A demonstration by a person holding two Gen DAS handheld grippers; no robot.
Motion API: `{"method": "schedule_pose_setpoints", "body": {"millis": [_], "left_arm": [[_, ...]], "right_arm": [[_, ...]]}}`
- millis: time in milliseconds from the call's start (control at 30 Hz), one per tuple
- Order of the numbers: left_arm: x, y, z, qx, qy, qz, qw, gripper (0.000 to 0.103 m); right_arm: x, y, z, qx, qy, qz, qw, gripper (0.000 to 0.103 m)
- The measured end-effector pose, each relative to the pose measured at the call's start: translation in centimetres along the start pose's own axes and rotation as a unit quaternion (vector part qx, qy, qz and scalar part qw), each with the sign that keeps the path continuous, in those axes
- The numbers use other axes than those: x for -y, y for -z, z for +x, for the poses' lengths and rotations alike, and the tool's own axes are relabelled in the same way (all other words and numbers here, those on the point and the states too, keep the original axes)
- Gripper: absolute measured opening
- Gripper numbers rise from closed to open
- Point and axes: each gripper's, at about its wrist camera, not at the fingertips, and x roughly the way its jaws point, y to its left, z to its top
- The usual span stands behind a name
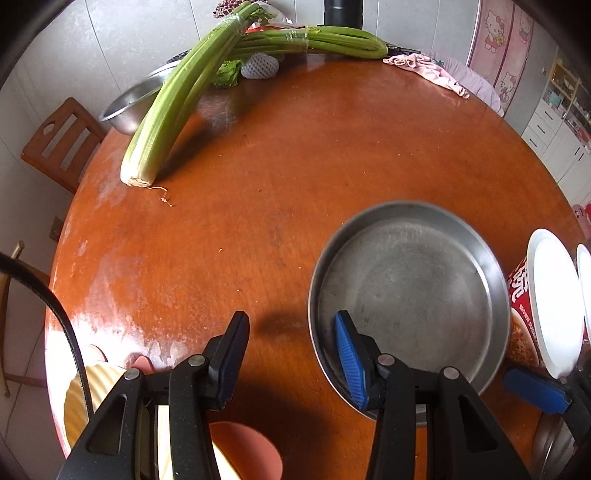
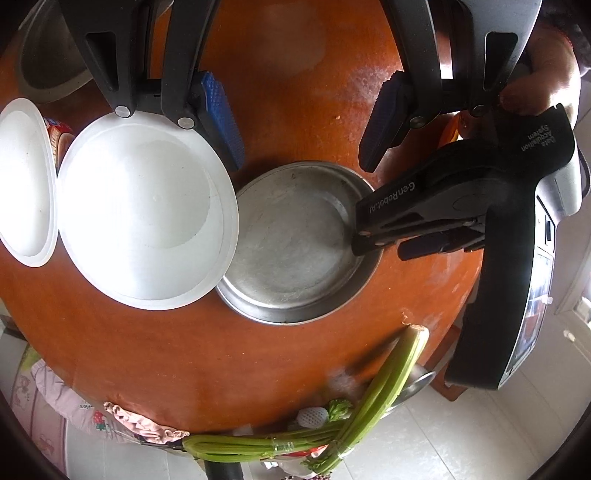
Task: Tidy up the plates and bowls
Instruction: 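Move the left gripper to the shallow steel pan rim and close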
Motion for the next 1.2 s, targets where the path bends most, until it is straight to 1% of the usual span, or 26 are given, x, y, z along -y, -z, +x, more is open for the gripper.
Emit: {"method": "schedule_pose_setpoints", "body": {"millis": [100,233,367,600,700,767,900,1000,1100,1167,1200], "left_arm": [[-0.4,-0.1,0.1,-0.004,0.006,-0.002,1.0,0.049],[-1.3,-0.2,0.1,-0.007,0.006,-0.004,0.9999,0.049],[-2.3,-0.3,0.2,-0.01,0.016,-0.012,0.9998,0.049],[-3.4,-0.5,0.3,-0.013,0.003,-0.018,0.9998,0.051],[-4.2,-0.7,0.4,-0.011,-0.018,-0.027,0.9994,0.052],[-4.6,-0.9,0.6,-0.014,-0.013,-0.034,0.9992,0.052],[-4.8,-0.9,0.7,-0.013,-0.008,-0.034,0.9993,0.052],[-4.8,-0.8,0.6,-0.009,-0.006,-0.03,0.9995,0.052],[-4.9,-0.6,0.5,-0.007,0.0,-0.029,0.9996,0.051],[-4.8,-0.6,0.6,-0.006,0.009,-0.025,0.9996,0.046],[-4.7,-0.6,0.6,-0.005,0.014,-0.024,0.9996,0.041]], "right_arm": [[0.0,0.0,0.1,0.0,0.001,0.004,1.0,0.066],[-0.2,-0.1,0.2,0.001,0.004,0.003,1.0,0.066],[-0.4,-0.2,0.3,0.003,0.01,0.005,1.0,0.066],[-1.1,-0.1,0.3,0.001,0.009,0.002,1.0,0.066],[-1.2,-0.1,0.3,0.003,0.011,0.003,1.0,0.066],[-1.4,-0.2,0.5,0.001,0.013,0.003,1.0,0.066],[-1.4,-0.3,1.4,-0.007,0.018,0.007,1.0,0.066],[-1.0,-0.6,2.2,-0.009,0.023,0.027,0.999,0.066],[-1.0,-0.9,2.9,-0.01,0.022,0.03,0.999,0.066],[-1.3,-1.0,3.0,-0.005,0.022,0.025,0.999,0.067],[-1.4,-1.1,3.1,-0.005,0.011,0.023,1.0,0.067]]}}
